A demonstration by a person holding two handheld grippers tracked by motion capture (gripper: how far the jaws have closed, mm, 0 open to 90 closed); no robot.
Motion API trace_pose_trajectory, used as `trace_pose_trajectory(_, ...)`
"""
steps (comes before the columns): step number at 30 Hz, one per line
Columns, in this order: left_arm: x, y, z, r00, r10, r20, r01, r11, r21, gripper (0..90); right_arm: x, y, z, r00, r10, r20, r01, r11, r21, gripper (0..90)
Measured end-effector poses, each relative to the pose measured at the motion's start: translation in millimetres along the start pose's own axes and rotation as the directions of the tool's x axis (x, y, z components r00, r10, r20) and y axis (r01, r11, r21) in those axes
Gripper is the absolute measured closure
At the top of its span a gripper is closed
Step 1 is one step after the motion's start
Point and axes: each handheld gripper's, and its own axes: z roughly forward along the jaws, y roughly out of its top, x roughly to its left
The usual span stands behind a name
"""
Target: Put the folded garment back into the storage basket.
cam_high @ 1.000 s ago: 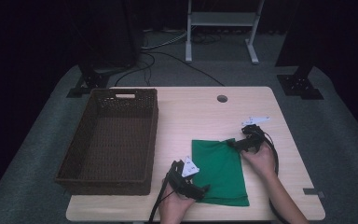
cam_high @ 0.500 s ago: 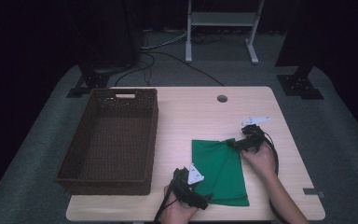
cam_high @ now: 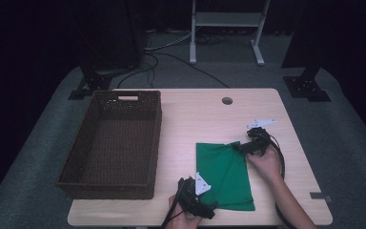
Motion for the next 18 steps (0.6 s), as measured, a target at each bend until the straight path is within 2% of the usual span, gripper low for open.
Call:
trace_pose_trajectory(4,-0.9,0.0,-0.1,1.0000,-0.003,-0.007,0.003,1.0000,0.000,3.2,0.0,0.0,0.0,1.0000,0.000,0.000,0.000,1.000,0.000,1.4)
trace_pose_trajectory(6,-0.9,-0.6,-1.3,1.0000,0.001,0.002,-0.001,0.9999,-0.012,5.8,-0.1,0.1,-0.1,1.0000,0.000,-0.001,0.000,1.000,0.000,1.4)
trace_pose_trajectory(10,-0.7,-2.6,-5.0,0.9992,0.027,0.030,-0.026,0.9987,-0.045,23.0,-0.4,0.0,-0.2,1.0000,0.002,-0.001,-0.002,1.000,0.000,1.4)
trace_pose_trajectory(12,1.7,-3.7,-6.7,0.9991,0.026,0.034,-0.024,0.9980,-0.059,35.2,-0.7,-0.3,-0.6,1.0000,0.004,-0.005,-0.004,1.000,0.000,1.5)
trace_pose_trajectory(16,7.0,-4.5,-8.2,0.9983,0.026,0.051,-0.023,0.9970,-0.074,59.8,-6.1,-1.6,-4.7,0.9980,0.021,-0.059,-0.022,1.000,-0.011,2.1)
trace_pose_trajectory(18,8.2,-4.2,-7.9,0.9975,0.033,0.062,-0.028,0.9967,-0.076,66.0,-8.1,-2.4,-9.1,0.9966,0.038,-0.073,-0.041,0.998,-0.042,2.1)
